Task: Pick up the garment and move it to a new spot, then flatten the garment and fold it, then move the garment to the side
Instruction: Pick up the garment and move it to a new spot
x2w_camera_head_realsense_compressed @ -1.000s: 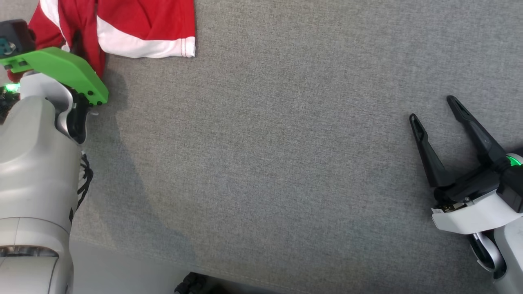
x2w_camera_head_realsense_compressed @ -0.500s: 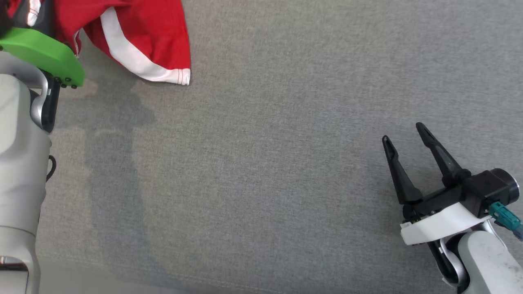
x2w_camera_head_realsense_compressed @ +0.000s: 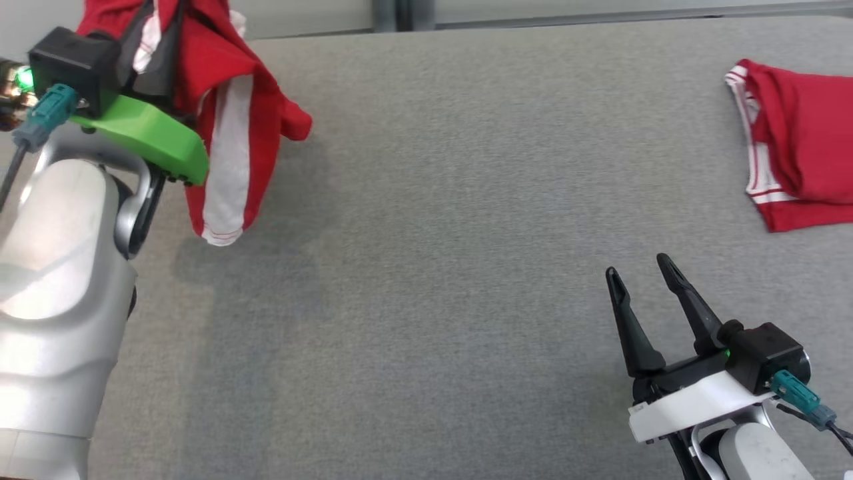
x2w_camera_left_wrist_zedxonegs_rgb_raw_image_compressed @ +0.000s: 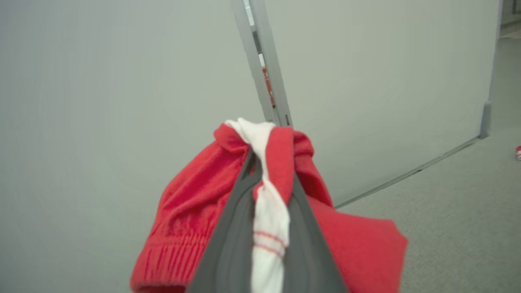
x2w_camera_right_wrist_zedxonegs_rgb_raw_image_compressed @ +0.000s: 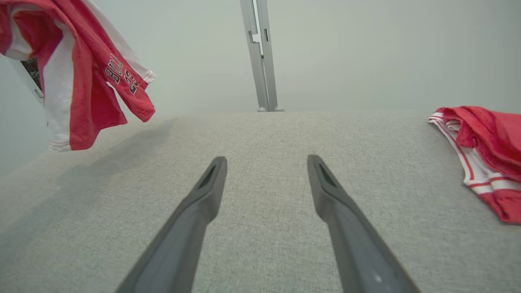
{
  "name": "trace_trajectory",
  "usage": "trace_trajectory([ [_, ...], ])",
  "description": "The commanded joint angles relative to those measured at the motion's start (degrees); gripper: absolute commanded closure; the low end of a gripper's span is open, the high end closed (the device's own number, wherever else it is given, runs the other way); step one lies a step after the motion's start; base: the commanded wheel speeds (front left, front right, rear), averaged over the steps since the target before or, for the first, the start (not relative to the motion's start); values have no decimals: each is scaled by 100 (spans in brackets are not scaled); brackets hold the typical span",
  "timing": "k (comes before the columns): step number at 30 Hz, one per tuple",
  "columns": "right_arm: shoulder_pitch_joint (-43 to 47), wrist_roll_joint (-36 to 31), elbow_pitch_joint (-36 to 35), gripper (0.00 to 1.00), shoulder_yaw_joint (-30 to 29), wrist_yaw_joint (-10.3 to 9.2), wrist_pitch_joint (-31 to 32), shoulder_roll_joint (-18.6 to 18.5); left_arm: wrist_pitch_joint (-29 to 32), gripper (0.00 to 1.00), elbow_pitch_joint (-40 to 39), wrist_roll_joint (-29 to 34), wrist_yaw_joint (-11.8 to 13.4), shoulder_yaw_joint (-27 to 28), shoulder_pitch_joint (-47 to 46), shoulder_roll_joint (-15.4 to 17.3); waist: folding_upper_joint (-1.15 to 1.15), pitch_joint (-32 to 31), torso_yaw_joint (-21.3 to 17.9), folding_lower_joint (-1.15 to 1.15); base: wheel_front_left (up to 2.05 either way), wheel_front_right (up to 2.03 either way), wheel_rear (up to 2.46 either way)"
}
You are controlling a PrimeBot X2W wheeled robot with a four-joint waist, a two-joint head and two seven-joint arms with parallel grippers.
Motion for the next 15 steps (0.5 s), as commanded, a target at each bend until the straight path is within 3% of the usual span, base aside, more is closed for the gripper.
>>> trace_trajectory([
  [1,109,25,25,0,17,-10,0,41,104,100,-214,-45,-7,-51,132,-4,-1,-766,-957,0,0,0,0],
  [9,210,51,42,0,-9,-10,0,127,614,100,-1323,-105,60,-401,597,-188,-1,-822,-1532,0,0,0,0],
  [15,133,34,-50,0,-112,-10,0,164,822,100,-1601,-18,75,-919,1196,-402,-1,-471,-1575,0,0,0,0],
])
